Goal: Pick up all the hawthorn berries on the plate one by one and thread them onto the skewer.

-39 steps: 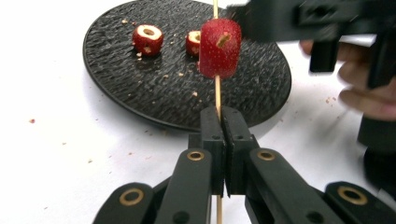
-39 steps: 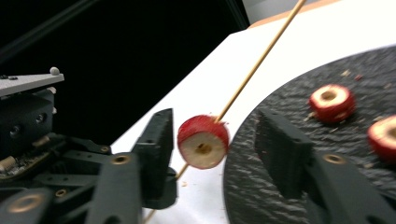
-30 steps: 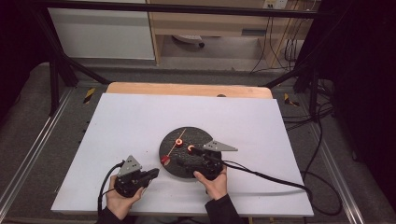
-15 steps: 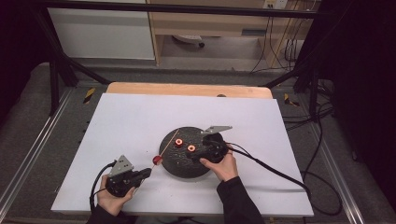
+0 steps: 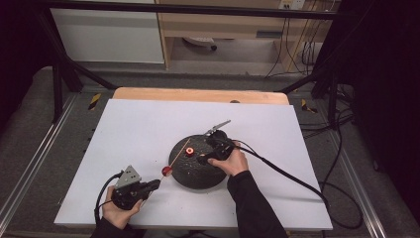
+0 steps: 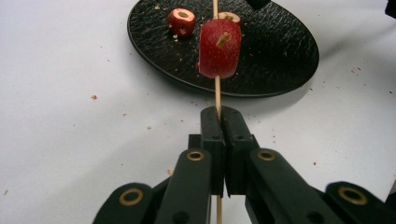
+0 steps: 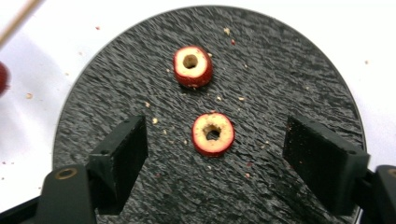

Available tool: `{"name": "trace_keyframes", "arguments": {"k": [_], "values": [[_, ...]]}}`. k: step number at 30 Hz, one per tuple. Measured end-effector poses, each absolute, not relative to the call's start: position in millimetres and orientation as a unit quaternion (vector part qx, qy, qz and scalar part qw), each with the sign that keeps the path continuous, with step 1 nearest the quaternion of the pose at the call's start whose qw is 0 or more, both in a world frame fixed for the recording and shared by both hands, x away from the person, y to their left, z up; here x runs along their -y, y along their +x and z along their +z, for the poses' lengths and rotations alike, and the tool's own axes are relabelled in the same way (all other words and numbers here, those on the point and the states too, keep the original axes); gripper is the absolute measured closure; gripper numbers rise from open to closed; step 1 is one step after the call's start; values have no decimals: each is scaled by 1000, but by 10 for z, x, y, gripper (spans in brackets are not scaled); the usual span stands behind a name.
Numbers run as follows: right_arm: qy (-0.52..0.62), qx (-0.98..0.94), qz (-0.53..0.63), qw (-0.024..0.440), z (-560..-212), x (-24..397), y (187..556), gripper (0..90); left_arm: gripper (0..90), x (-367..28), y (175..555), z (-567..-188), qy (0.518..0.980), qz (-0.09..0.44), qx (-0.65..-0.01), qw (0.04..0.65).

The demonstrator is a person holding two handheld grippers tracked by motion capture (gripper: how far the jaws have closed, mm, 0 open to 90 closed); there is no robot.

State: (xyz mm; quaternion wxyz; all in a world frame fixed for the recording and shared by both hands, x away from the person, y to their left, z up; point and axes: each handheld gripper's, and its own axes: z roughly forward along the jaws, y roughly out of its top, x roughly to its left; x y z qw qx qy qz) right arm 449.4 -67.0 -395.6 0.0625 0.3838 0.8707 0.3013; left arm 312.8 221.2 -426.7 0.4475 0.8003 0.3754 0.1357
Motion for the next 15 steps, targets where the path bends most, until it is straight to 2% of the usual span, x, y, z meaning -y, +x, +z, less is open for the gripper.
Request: {"name": "trace_keyframes", "arguments": {"k": [10,15], "values": [[373,-895,241,36,-3998,564,4681,319,883,-2217,3132,-4271,801,136,-376,445],[371,-900,228,26,-4018,518,4748,392,883,-2212,3133,-4275,802,136,-376,444]]}}
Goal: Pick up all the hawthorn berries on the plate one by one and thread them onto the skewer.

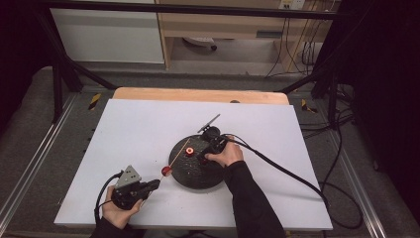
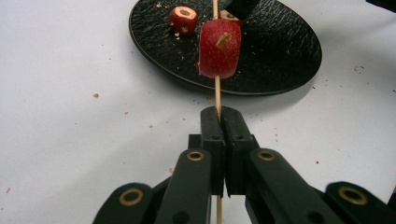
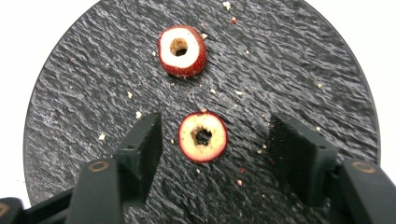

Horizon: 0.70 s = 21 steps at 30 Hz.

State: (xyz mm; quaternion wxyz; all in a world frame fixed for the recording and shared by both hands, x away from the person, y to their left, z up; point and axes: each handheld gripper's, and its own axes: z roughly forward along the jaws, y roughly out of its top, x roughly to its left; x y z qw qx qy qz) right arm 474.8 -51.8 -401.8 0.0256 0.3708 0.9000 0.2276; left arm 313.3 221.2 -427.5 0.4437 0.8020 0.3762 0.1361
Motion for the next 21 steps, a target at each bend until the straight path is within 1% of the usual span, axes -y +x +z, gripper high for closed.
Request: {"name": "trace_keyframes", "arguments": {"k": [9,21], "values": [[369,-905,212,0,-4047,465,4825,507,883,-2209,3134,-4277,803,136,-375,442],[372,-907,196,-20,-4089,446,4853,598,883,-2205,3134,-4278,804,136,-375,442]]}}
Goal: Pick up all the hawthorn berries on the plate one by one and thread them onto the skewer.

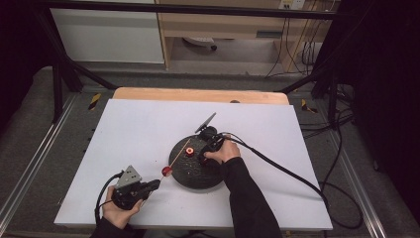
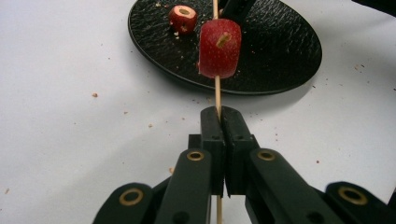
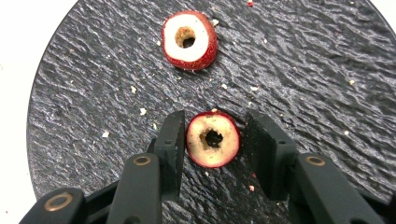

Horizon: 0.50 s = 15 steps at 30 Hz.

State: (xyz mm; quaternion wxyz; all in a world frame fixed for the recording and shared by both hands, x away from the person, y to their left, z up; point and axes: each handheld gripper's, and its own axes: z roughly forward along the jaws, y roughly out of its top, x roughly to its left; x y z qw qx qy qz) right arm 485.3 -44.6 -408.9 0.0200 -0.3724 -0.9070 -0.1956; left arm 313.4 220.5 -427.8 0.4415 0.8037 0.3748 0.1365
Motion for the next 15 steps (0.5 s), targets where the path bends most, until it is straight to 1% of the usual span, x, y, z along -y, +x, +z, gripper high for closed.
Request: {"name": "trace_keyframes", "arguments": {"k": [15], "values": [[-381,905,-189,30,-4081,454,4862,622,883,-2201,3131,-4278,805,138,-374,441]]}}
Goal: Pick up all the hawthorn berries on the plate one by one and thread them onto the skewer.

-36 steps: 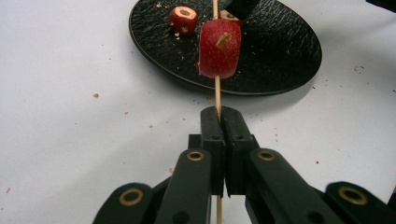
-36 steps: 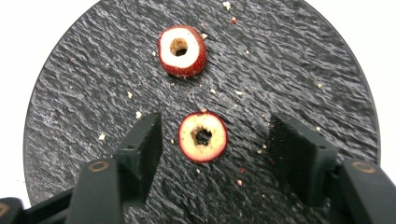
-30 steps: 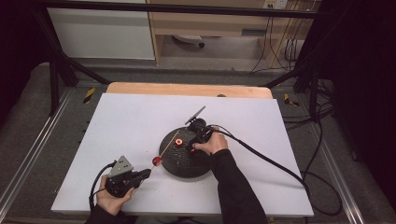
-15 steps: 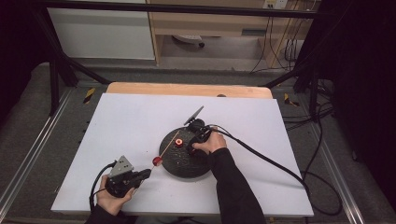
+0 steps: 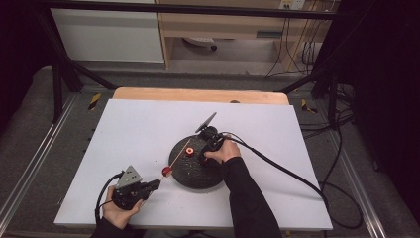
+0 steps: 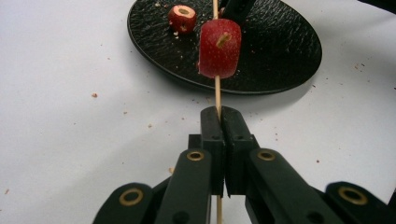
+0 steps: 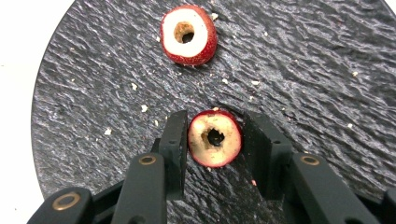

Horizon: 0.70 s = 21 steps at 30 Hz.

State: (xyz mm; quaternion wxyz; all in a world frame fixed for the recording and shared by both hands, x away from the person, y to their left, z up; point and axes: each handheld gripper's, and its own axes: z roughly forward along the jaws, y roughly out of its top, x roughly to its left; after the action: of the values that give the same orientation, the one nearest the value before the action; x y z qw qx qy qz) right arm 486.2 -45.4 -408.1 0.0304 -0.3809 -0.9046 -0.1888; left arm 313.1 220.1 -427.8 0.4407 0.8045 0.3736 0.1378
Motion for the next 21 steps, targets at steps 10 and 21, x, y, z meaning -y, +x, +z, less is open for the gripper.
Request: {"name": "trace_keyframes", "arguments": {"k": [10,21], "values": [[-383,897,-218,28,-3941,495,4770,623,883,-2197,3127,-4279,805,140,-373,440],[-390,879,-273,26,-3858,582,4621,624,883,-2200,3122,-4275,804,142,-373,440]]}}
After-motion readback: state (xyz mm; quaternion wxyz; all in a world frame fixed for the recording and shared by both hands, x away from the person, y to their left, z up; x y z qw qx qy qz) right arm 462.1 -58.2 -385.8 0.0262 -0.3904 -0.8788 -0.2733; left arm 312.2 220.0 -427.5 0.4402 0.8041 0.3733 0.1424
